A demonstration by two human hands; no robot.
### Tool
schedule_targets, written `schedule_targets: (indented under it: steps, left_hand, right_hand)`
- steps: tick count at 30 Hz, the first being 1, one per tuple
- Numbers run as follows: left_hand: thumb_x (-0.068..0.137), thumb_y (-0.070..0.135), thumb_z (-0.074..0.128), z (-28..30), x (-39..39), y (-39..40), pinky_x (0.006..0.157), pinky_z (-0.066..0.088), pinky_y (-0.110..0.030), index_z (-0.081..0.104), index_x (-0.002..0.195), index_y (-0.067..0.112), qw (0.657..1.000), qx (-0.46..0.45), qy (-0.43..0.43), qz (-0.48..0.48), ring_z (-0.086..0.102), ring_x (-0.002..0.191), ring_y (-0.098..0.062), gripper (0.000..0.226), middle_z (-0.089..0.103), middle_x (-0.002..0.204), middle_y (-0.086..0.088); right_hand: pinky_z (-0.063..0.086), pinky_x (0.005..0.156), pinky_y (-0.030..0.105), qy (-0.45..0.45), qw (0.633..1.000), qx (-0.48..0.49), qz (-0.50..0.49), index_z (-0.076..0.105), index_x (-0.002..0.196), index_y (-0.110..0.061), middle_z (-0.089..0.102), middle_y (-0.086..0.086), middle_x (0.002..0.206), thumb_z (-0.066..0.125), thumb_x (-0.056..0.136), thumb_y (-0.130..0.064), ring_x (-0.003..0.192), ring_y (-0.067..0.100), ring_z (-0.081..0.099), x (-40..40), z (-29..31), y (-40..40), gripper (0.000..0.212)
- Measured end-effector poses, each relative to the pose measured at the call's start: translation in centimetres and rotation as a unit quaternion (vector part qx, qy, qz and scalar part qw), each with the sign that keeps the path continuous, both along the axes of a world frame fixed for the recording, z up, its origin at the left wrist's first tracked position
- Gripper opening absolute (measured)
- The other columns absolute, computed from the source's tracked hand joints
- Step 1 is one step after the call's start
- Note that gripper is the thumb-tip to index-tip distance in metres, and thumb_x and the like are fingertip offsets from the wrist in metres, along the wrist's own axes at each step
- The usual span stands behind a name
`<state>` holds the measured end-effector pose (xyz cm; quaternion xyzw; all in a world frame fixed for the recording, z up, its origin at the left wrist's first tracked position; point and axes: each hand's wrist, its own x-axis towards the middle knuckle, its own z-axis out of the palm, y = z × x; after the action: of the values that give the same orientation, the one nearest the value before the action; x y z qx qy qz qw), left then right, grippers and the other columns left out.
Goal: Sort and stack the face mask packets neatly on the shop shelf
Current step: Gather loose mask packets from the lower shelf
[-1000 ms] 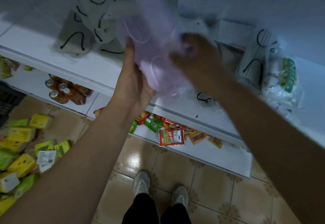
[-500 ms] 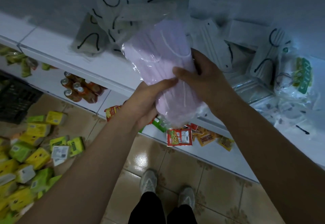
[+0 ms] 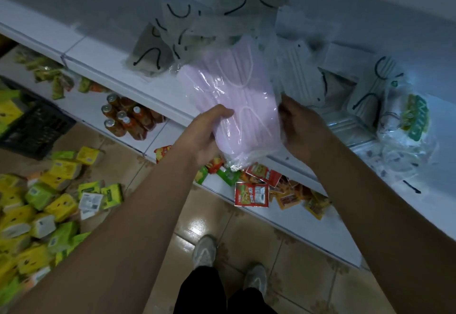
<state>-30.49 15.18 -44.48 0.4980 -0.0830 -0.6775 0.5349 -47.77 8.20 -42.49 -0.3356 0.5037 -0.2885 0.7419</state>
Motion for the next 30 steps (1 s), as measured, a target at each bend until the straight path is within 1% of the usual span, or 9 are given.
schedule_targets:
  steps: [4,9,12,15,19,23,26,28,30]
  left_hand:
    - [0.091,0.006,0.055,-0.2,0.4,0.0,0.099,0.053,-0.043,0.066,0.109,0.003,0.997,0.001,0.072,0.009,0.065,0.098,-0.029,0.021,0.067,0.104,-0.012]
    - [0.084,0.005,0.058,-1.3,0.2,0.4,0.102,0.05,-0.049,0.062,0.118,0.005,0.992,-0.013,0.112,0.047,0.059,0.113,-0.03,0.034,0.061,0.117,-0.013]
    - [0.078,0.004,0.057,-2.2,-0.1,0.5,0.101,0.049,-0.052,0.062,0.119,0.006,0.985,-0.029,0.149,0.082,0.057,0.115,-0.032,0.041,0.062,0.117,-0.012]
    - [0.074,0.006,0.056,-2.5,0.0,0.8,0.09,0.055,-0.047,0.061,0.115,0.007,0.978,-0.051,0.181,0.09,0.061,0.105,-0.033,0.041,0.064,0.104,-0.011]
    - [0.07,0.007,0.058,-2.4,0.0,0.5,0.097,0.051,-0.048,0.06,0.119,0.007,0.978,-0.053,0.187,0.075,0.057,0.11,-0.033,0.049,0.06,0.11,-0.012]
    - [0.072,0.007,0.06,-2.1,0.1,0.0,0.103,0.046,-0.052,0.064,0.11,0.005,0.987,-0.025,0.152,0.047,0.057,0.114,-0.034,0.039,0.062,0.109,-0.012]
    - [0.082,0.007,0.058,-1.4,0.8,-0.5,0.103,0.048,-0.05,0.067,0.104,0.007,0.996,-0.004,0.092,0.021,0.061,0.109,-0.032,0.024,0.066,0.101,-0.01]
    - [0.088,0.01,0.056,-0.9,1.3,-0.7,0.094,0.055,-0.044,0.067,0.114,0.006,1.0,0.008,0.028,0.002,0.066,0.107,-0.032,0.029,0.069,0.103,-0.011]
    - [0.088,0.011,0.06,-0.9,1.5,-0.5,0.1,0.052,-0.048,0.061,0.129,0.004,1.0,0.008,-0.007,0.0,0.063,0.119,-0.036,0.042,0.066,0.118,-0.014]
  right_hand:
    - [0.055,0.068,0.022,0.054,0.995,-0.061,0.051,0.073,0.103,-0.012,0.075,-0.001,0.086,0.065,0.09,-0.007,0.074,0.009,0.067,-1.5,0.1,-1.0,0.015]
    - [0.054,0.094,0.029,0.181,0.957,-0.168,0.15,0.071,0.119,-0.024,0.073,-0.009,0.111,0.067,0.091,-0.025,0.105,0.008,0.067,-1.3,-0.5,-1.0,0.028]
    - [0.05,0.101,0.031,0.225,0.927,-0.233,0.19,0.064,0.131,-0.024,0.064,-0.005,0.131,0.063,0.094,-0.02,0.118,0.008,0.059,-0.5,-1.5,0.3,0.036]
    - [0.044,0.079,0.01,0.236,0.927,-0.224,0.189,0.053,0.14,-0.025,0.059,-0.003,0.125,0.059,0.097,-0.029,0.108,0.004,0.053,0.1,-1.3,0.8,0.044]
    - [0.052,0.088,0.026,0.236,0.937,-0.171,0.191,0.044,0.146,-0.02,0.061,0.004,0.129,0.074,0.085,-0.032,0.106,0.015,0.061,0.2,-1.1,0.1,0.069]
    - [0.049,0.063,0.02,0.238,0.952,-0.156,0.113,0.061,0.13,-0.015,0.064,0.006,0.115,0.081,0.079,-0.014,0.075,0.009,0.061,-0.9,-0.6,-1.3,0.055]
    - [0.047,0.06,0.014,0.305,0.916,-0.261,0.007,0.065,0.121,-0.019,0.069,0.001,0.098,0.077,0.082,-0.015,0.074,0.007,0.064,-2.5,0.3,-3.2,0.041]
    - [0.046,0.063,0.009,0.374,0.876,-0.304,-0.012,0.064,0.122,-0.017,0.07,0.001,0.098,0.072,0.084,-0.02,0.077,0.005,0.065,-3.6,0.9,-4.2,0.038]
    - [0.049,0.086,0.018,0.487,0.801,-0.348,-0.009,0.059,0.129,-0.012,0.065,0.008,0.118,0.065,0.087,-0.031,0.101,0.018,0.064,-4.5,0.7,-4.4,0.047]
